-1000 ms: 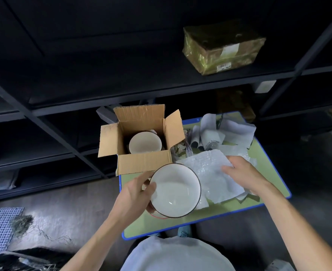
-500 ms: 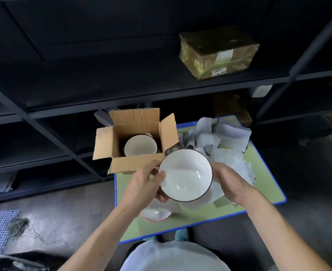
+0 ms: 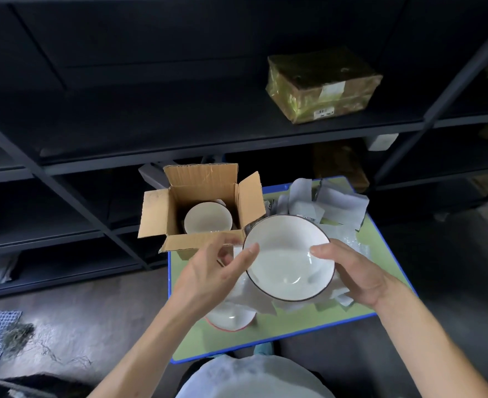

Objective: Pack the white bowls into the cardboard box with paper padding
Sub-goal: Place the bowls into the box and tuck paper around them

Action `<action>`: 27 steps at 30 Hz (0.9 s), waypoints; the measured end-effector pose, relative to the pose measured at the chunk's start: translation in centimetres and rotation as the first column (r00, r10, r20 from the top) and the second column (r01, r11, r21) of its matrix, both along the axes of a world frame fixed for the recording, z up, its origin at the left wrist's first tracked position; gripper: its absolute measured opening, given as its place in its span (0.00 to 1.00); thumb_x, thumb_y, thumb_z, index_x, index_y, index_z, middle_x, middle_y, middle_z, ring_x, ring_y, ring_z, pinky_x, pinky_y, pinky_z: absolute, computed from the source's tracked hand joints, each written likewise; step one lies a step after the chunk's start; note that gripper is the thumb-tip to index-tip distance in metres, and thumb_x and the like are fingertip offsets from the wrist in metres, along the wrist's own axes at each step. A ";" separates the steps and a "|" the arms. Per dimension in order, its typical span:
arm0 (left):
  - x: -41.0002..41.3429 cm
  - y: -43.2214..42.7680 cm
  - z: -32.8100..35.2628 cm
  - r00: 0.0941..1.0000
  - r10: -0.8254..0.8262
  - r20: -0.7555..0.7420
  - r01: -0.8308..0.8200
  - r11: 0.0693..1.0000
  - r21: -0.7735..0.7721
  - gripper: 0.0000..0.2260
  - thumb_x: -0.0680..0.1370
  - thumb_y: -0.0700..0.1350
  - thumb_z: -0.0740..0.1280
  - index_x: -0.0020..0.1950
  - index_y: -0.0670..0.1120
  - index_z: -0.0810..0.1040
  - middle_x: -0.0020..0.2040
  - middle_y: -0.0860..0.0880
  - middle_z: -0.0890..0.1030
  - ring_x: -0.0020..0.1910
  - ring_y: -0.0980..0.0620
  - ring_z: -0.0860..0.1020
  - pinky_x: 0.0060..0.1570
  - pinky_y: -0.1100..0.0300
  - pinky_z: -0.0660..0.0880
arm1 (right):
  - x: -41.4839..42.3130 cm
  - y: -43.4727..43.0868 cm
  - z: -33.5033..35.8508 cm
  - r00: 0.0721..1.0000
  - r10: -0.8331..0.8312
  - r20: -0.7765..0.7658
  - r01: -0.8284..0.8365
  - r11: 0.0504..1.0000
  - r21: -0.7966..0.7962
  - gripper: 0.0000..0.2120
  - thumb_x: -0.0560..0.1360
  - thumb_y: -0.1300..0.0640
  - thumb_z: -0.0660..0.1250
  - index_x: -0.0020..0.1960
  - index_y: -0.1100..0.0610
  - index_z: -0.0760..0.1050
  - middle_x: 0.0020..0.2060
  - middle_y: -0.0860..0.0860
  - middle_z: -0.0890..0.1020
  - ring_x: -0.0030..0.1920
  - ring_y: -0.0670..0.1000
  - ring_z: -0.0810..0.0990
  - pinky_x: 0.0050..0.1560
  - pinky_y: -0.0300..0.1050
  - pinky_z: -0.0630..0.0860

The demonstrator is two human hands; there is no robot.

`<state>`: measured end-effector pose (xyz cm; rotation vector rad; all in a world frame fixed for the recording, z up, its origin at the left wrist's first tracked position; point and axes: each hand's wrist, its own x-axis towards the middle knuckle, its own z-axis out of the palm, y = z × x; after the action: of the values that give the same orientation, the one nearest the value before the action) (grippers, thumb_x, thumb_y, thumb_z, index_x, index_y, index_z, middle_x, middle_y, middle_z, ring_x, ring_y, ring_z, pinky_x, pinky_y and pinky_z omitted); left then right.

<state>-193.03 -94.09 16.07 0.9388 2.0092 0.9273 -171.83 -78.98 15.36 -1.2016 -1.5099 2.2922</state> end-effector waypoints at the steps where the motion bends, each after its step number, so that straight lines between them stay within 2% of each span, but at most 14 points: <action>1: -0.2 0.0 0.1 1.000 0.021 0.020 -0.020 1.000 -0.007 0.27 0.67 0.78 0.60 0.55 0.61 0.76 0.47 0.52 0.80 0.42 0.60 0.77 0.41 0.63 0.74 | -0.1 0.0 0.4 1.000 -0.010 -0.002 0.010 1.000 0.010 0.33 0.61 0.44 0.74 0.62 0.60 0.79 0.55 0.60 0.84 0.53 0.59 0.84 0.42 0.48 0.80; 3: -0.6 -0.1 0.3 0.989 0.047 0.137 -0.043 0.999 -0.031 0.36 0.60 0.83 0.56 0.55 0.59 0.75 0.46 0.51 0.80 0.40 0.57 0.78 0.43 0.61 0.75 | -0.5 0.1 1.2 1.000 -0.010 -0.022 0.010 1.000 0.030 0.34 0.61 0.45 0.74 0.63 0.60 0.78 0.57 0.61 0.83 0.56 0.61 0.83 0.47 0.50 0.80; 5: -0.9 -0.4 0.5 0.946 0.044 0.320 -0.032 0.999 -0.040 0.42 0.55 0.85 0.57 0.53 0.55 0.75 0.47 0.52 0.80 0.43 0.53 0.79 0.51 0.59 0.76 | -1.3 0.0 1.9 0.999 0.017 -0.047 -0.015 0.999 0.046 0.32 0.63 0.45 0.73 0.64 0.59 0.79 0.58 0.61 0.83 0.59 0.63 0.82 0.52 0.56 0.80; 7: -1.3 -0.7 0.3 0.882 0.046 0.470 -0.040 0.999 -0.021 0.40 0.57 0.83 0.61 0.54 0.55 0.77 0.51 0.50 0.81 0.49 0.46 0.78 0.63 0.51 0.72 | -2.3 -0.1 2.5 0.996 0.043 -0.073 -0.040 0.998 0.044 0.29 0.65 0.46 0.73 0.63 0.58 0.79 0.58 0.62 0.83 0.59 0.64 0.82 0.56 0.61 0.80; 8: -1.5 -0.8 0.4 0.859 0.043 0.510 -0.051 0.999 0.002 0.36 0.59 0.82 0.62 0.54 0.57 0.79 0.52 0.48 0.82 0.51 0.42 0.78 0.65 0.49 0.71 | -2.8 0.0 2.7 0.995 0.056 -0.083 -0.052 0.998 0.047 0.28 0.66 0.47 0.73 0.62 0.58 0.80 0.57 0.62 0.83 0.58 0.64 0.82 0.55 0.62 0.81; 10: -2.1 -1.0 0.5 0.830 0.042 0.556 -0.081 0.996 0.045 0.32 0.63 0.79 0.65 0.52 0.55 0.81 0.51 0.43 0.80 0.49 0.38 0.75 0.60 0.50 0.72 | -4.0 0.0 2.8 0.992 0.081 -0.097 -0.075 0.995 0.060 0.24 0.67 0.48 0.72 0.59 0.58 0.82 0.55 0.62 0.84 0.54 0.62 0.84 0.48 0.56 0.83; 12: -3.0 -1.2 0.6 0.820 0.067 0.569 -0.132 0.988 0.074 0.34 0.67 0.74 0.67 0.57 0.48 0.79 0.53 0.39 0.81 0.51 0.34 0.78 0.58 0.48 0.75 | -5.3 0.0 2.6 0.991 0.086 -0.103 -0.079 0.995 0.065 0.21 0.65 0.48 0.72 0.55 0.56 0.84 0.51 0.60 0.85 0.49 0.58 0.85 0.42 0.49 0.82; 15: -4.5 -1.7 0.7 0.824 0.062 0.563 -0.148 0.983 0.109 0.27 0.74 0.68 0.66 0.64 0.51 0.77 0.57 0.49 0.84 0.56 0.41 0.82 0.49 0.53 0.78 | -7.2 -0.3 1.9 0.991 0.087 -0.107 -0.082 0.995 0.054 0.12 0.68 0.52 0.71 0.50 0.52 0.86 0.47 0.55 0.86 0.46 0.54 0.86 0.40 0.46 0.82; 17: -5.3 -2.0 0.5 0.835 0.059 0.547 -0.136 0.986 0.101 0.20 0.78 0.65 0.63 0.61 0.54 0.80 0.56 0.51 0.84 0.57 0.42 0.81 0.50 0.54 0.79 | -8.5 -0.7 1.3 0.992 0.086 -0.090 -0.082 0.996 0.046 0.11 0.70 0.55 0.68 0.50 0.52 0.86 0.47 0.55 0.86 0.46 0.54 0.85 0.41 0.47 0.82; 19: -6.1 -2.3 0.0 0.847 0.058 0.529 -0.110 0.992 0.067 0.18 0.80 0.64 0.60 0.58 0.54 0.81 0.54 0.53 0.85 0.55 0.46 0.82 0.52 0.54 0.79 | -9.7 -1.1 0.7 0.995 0.079 -0.059 -0.077 0.996 0.035 0.11 0.70 0.55 0.68 0.49 0.52 0.86 0.47 0.55 0.86 0.45 0.53 0.85 0.41 0.45 0.82; 22: -7.0 -2.6 -1.0 0.882 0.040 0.469 -0.083 0.994 0.072 0.18 0.81 0.61 0.60 0.56 0.50 0.80 0.44 0.56 0.84 0.39 0.57 0.81 0.37 0.65 0.77 | -11.3 -1.7 -0.1 0.995 0.098 -0.006 -0.097 0.994 0.055 0.12 0.70 0.53 0.68 0.50 0.50 0.86 0.48 0.54 0.86 0.46 0.51 0.85 0.41 0.45 0.81; 23: -7.4 -2.7 -1.4 0.884 0.046 0.466 -0.091 0.993 0.076 0.15 0.82 0.58 0.60 0.55 0.50 0.81 0.44 0.54 0.84 0.37 0.57 0.81 0.35 0.65 0.77 | -11.7 -2.0 -0.3 0.995 0.102 0.018 -0.103 0.992 0.073 0.12 0.70 0.52 0.68 0.51 0.50 0.85 0.49 0.54 0.86 0.47 0.52 0.85 0.42 0.46 0.81; 25: -8.1 -2.6 -2.2 0.881 0.070 0.467 -0.119 0.990 0.076 0.12 0.83 0.51 0.59 0.52 0.50 0.82 0.45 0.48 0.85 0.39 0.50 0.84 0.38 0.57 0.81 | -12.5 -2.3 -0.6 0.992 0.088 0.086 -0.099 0.986 0.132 0.13 0.69 0.48 0.69 0.51 0.47 0.84 0.51 0.52 0.86 0.49 0.52 0.85 0.46 0.48 0.79; 27: -8.8 -2.2 -2.6 0.896 0.096 0.434 -0.138 0.988 0.067 0.12 0.81 0.48 0.59 0.49 0.52 0.83 0.45 0.47 0.85 0.39 0.47 0.85 0.39 0.54 0.82 | -13.3 -2.4 -0.6 0.980 0.083 0.180 -0.127 0.960 0.249 0.11 0.69 0.44 0.67 0.49 0.44 0.83 0.49 0.50 0.86 0.48 0.50 0.85 0.49 0.49 0.77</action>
<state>-201.86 -96.24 13.42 0.5977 1.6650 1.1918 -185.11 -81.37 14.80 -1.2932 -1.9076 2.0124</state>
